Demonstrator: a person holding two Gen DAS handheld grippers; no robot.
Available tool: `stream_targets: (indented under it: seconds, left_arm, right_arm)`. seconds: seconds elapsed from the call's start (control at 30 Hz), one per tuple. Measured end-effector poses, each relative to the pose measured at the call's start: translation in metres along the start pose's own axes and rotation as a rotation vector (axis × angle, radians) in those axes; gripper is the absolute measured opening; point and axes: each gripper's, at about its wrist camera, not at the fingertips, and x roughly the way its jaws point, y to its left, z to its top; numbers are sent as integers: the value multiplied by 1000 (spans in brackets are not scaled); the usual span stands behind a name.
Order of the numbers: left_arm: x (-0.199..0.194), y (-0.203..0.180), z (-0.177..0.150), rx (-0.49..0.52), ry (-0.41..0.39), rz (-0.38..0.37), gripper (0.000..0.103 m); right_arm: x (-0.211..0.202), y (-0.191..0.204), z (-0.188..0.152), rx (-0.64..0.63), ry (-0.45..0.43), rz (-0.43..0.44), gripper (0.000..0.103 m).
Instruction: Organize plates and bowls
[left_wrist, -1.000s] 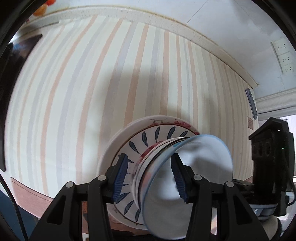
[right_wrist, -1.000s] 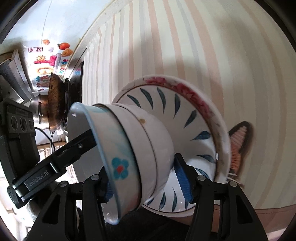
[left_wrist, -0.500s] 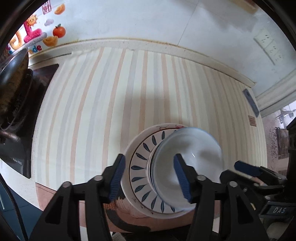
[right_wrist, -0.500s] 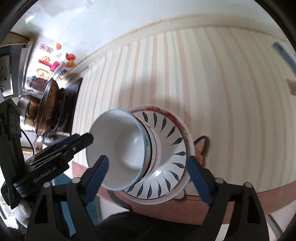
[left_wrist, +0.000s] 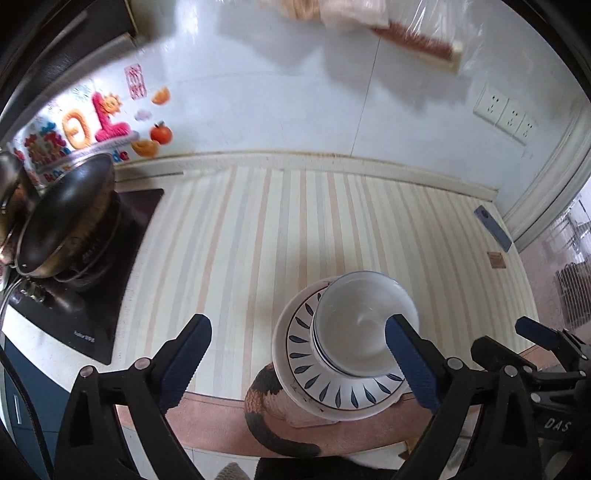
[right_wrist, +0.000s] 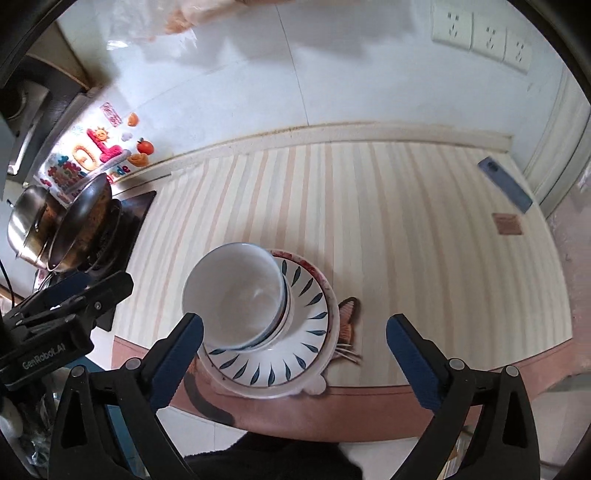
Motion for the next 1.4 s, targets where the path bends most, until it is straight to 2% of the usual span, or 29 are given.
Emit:
stream_targets:
  seconds: [0.3, 0.53, 0.63, 0.7, 0.93, 1.2, 1.4]
  left_arm:
    - [-65, -12, -39, 5, -109, 41, 97]
    - [-127, -17, -76, -3, -175, 28, 97]
    - [-153, -17, -93, -9, -203, 22, 103]
    - [-170, -14, -103, -22, -224, 13, 103]
    - [-224, -6, -144, -8, -298, 42, 103]
    - [-265, 10, -184, -6, -330, 65, 103]
    - [-287, 19, -212, -8, -360, 96, 103]
  right_arm:
    - [-77, 12, -44, -55, -107, -20, 101]
    - [-148, 21, -94, -69, -174, -28, 101]
    - [-176, 26, -116, -68, -206, -32, 101]
    - [-195, 30, -129, -70, -227, -37, 101]
    - [-252, 46, -178, -72, -296, -60, 102]
    - [-300, 68, -232, -54, -341, -64, 102]
    - [-321, 86, -263, -62, -366, -66, 102]
